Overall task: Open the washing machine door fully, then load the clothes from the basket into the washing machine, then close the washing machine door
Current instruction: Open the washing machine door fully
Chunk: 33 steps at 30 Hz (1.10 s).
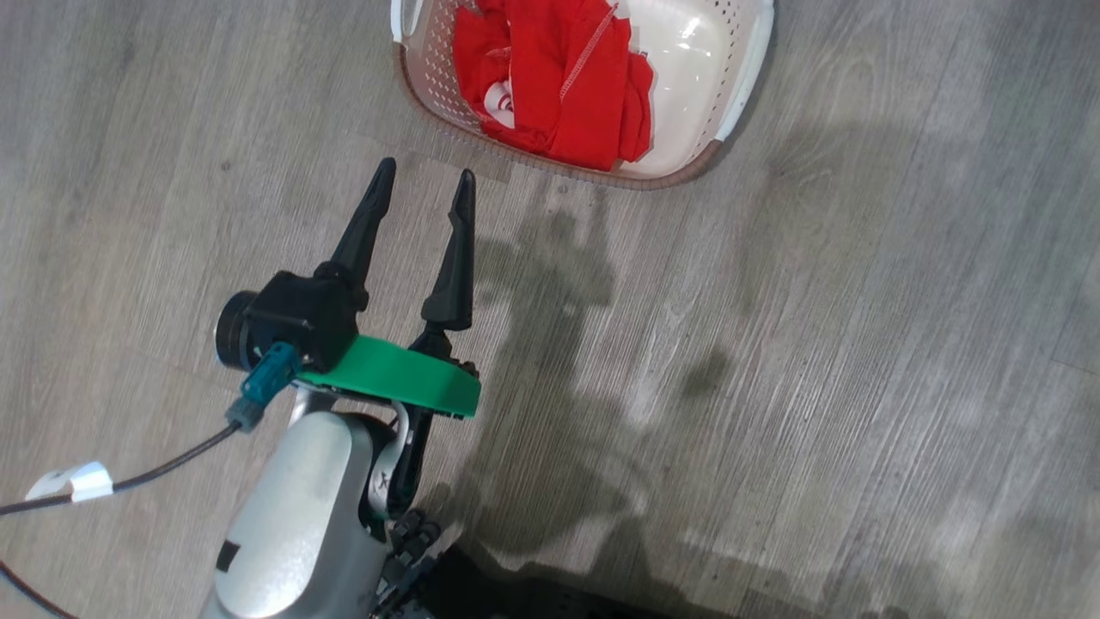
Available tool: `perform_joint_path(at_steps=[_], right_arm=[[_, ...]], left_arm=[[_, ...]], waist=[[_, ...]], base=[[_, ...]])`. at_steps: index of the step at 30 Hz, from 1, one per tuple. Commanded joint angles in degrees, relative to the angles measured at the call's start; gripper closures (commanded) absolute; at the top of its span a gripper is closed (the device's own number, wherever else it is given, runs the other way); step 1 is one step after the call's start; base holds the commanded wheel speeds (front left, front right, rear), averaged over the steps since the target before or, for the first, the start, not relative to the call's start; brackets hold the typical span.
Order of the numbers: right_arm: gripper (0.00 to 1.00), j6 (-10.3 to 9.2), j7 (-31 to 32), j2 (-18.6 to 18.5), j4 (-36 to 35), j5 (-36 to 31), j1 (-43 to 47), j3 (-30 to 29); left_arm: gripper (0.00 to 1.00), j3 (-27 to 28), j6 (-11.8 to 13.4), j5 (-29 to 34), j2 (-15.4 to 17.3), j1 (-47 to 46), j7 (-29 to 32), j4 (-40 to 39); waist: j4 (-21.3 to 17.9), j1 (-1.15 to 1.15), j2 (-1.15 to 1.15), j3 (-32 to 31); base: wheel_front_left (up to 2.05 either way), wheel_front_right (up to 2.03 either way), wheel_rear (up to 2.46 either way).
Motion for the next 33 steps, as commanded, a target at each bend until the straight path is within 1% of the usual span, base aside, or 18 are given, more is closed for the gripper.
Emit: perform_joint_path(at_steps=[1, 8, 11, 17, 23, 33], right_arm=[[1.00, 0.01, 1.01, 2.32, -1.14, -0.06, -3.37, 0.63], [1.00, 0.01, 3.42, 2.76, -0.37, 1.47, -4.44, 1.21], [1.00, 0.01, 4.45, 2.72, -0.53, 1.79, -3.41, 2.06], [1.00, 0.01, 5.98, 2.35, -1.11, 3.04, -0.31, 3.20], [1.00, 0.01, 9.85, 2.20, -2.97, 5.44, 4.40, 4.64], [1.00, 0.01, 13.43, 2.41, -6.62, 10.31, 15.49, 6.30]], left_arm=[[0.00, 1.44, 0.30, -0.42, 0.84, -0.10, -0.56, -1.82], [0.00, 0.47, 0.60, -1.01, 0.84, -0.62, -0.56, -1.64], [0.00, 0.43, 0.67, -2.07, 0.84, -0.70, -0.56, -1.76], [0.00, 0.35, 0.65, -2.08, 0.84, -0.79, -0.56, -1.42], [0.00, 0.71, 0.71, -1.46, 0.84, -0.02, -0.56, -0.88], [0.00, 1.19, 0.59, -0.40, 0.84, 2.37, -0.56, 0.55]], waist=[[0.14, -0.01, 0.00, 0.25], [0.60, -0.01, 0.00, 0.49], [0.63, -0.01, 0.00, 0.21], [0.79, -0.01, 0.00, -1.48], [1.12, -0.01, 0.00, -4.34], [1.56, -0.01, 0.00, -11.43]], base=[[0.00, 0.00, 0.00], [0.00, 0.00, 0.00], [0.00, 0.00, 0.00], [0.00, 0.00, 0.00], [0.00, 0.00, 0.00], [0.00, 0.00, 0.00]])
